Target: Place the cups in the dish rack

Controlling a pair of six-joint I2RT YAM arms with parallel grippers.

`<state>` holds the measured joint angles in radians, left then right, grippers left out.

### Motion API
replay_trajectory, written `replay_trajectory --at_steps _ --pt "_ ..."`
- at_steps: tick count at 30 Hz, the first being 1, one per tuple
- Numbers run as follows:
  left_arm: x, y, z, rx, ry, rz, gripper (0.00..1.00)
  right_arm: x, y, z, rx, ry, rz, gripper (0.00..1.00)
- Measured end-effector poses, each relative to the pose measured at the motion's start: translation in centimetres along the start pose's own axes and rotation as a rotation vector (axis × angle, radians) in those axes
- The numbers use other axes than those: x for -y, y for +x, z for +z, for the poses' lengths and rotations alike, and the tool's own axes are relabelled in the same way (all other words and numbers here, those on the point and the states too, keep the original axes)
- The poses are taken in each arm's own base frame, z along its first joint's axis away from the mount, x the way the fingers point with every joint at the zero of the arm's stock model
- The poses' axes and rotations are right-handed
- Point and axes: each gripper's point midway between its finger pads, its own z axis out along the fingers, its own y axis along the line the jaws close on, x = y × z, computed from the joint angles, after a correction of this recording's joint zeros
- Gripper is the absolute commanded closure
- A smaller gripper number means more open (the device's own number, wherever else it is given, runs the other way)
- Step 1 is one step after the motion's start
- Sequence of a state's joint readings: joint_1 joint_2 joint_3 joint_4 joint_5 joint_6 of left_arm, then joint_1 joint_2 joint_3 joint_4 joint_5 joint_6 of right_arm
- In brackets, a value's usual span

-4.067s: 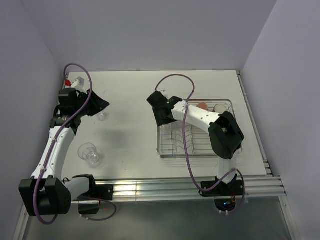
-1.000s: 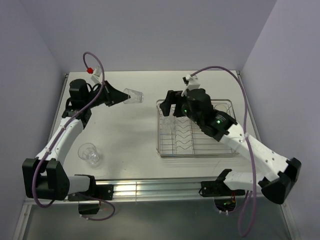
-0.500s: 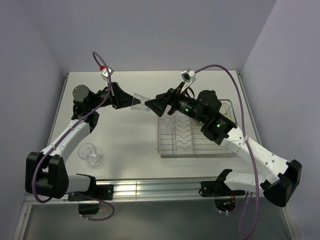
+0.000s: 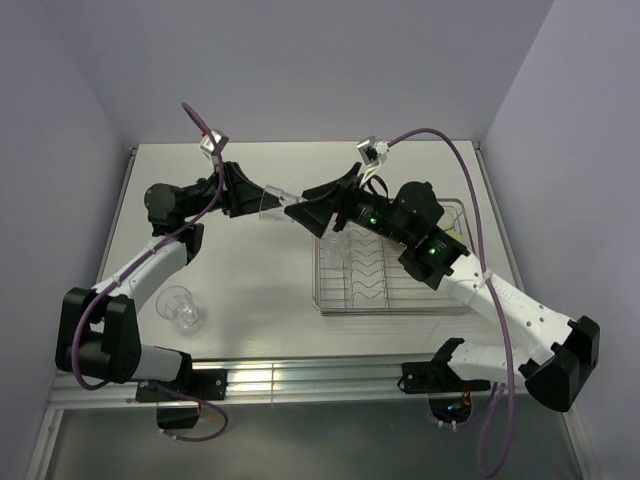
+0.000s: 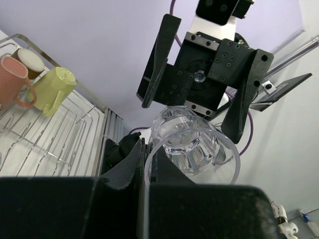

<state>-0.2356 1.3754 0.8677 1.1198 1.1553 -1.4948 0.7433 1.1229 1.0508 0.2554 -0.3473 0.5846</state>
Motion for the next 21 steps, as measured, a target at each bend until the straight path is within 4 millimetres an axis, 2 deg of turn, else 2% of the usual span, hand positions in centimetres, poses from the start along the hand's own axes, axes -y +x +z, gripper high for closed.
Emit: replay_trajectory --at_steps 11,18,21 --pt "1.1 0.0 0.1 0.001 0.041 -0.015 1.0 0.0 1.7 0.6 -0.045 -0.049 0.038 0.12" --pt "0.5 -0.1 0.2 0.006 0.04 -0.052 1.0 -0.2 2.0 0.9 -0.058 -0.071 0.053 0.2" --pt "0.2 -0.3 0.3 0.013 0.04 -0.069 1.0 -0.2 2.1 1.0 -0.06 -0.076 0.056 0.29"
